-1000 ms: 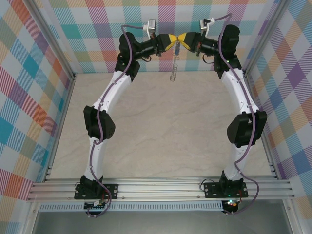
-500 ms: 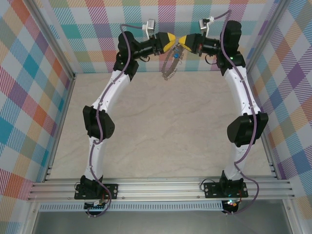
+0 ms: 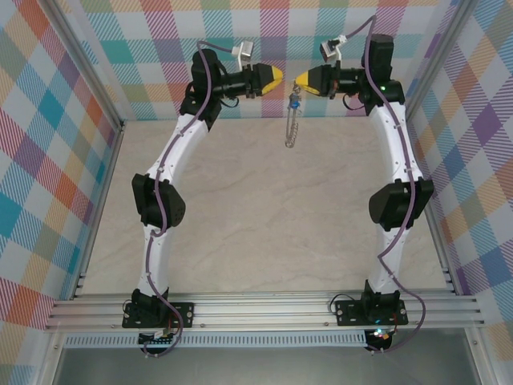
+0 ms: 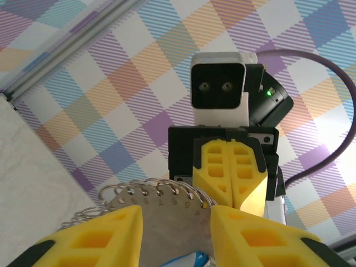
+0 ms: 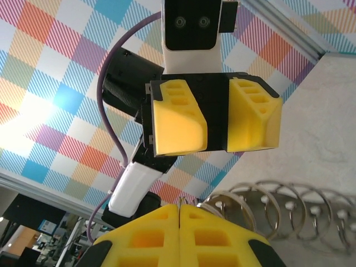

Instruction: Put the keys on the keyring

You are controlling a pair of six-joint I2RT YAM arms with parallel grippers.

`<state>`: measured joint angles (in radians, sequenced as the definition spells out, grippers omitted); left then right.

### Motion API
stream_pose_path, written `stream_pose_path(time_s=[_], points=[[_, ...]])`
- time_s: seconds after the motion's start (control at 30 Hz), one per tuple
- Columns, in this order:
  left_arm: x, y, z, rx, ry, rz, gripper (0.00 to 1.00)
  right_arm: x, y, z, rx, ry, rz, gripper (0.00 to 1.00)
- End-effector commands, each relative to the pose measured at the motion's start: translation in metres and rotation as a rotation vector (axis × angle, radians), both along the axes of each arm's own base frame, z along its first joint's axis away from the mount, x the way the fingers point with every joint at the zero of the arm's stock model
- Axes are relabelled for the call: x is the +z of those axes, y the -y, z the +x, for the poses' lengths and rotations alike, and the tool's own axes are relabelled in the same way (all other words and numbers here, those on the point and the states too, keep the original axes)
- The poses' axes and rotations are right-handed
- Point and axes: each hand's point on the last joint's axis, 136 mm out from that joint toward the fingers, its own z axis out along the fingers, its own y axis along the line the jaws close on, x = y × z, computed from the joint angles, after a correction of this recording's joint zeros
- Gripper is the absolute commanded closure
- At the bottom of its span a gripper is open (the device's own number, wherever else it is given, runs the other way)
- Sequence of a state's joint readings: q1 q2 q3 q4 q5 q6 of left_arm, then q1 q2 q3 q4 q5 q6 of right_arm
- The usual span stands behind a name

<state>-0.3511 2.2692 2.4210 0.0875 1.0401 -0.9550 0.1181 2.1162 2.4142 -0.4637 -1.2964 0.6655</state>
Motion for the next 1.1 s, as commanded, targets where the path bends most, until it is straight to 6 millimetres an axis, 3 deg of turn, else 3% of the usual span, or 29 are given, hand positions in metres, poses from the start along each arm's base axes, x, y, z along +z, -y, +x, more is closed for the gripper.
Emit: stream_pose_path(time_s=[0.0,0.27,0.57,0.83,1.07], points=[[0.048,-0.006,-0.039,-0.065,0.123,-0.017,0.64,0.006,-0.002,-0.014,0.061,0.035,0.013,1.00],[0.044,0.009,-0.053,-0.123,0.122,-0.012,0.63,-0.002,-0.010,-0.013,0.070,0.014,0.008,1.00],[0.047,0.005,-0.053,-0.088,0.139,0.006,0.63,-0.007,-0.011,-0.009,0.052,0.005,0.001,1.00],[0.053,-0.021,-0.041,0.067,0.168,0.062,0.56,-0.012,-0.011,-0.004,0.029,-0.005,-0.009,1.00],[0.052,-0.009,-0.050,-0.002,0.153,0.039,0.56,-0.013,-0.011,0.000,0.029,-0.010,-0.004,1.00]])
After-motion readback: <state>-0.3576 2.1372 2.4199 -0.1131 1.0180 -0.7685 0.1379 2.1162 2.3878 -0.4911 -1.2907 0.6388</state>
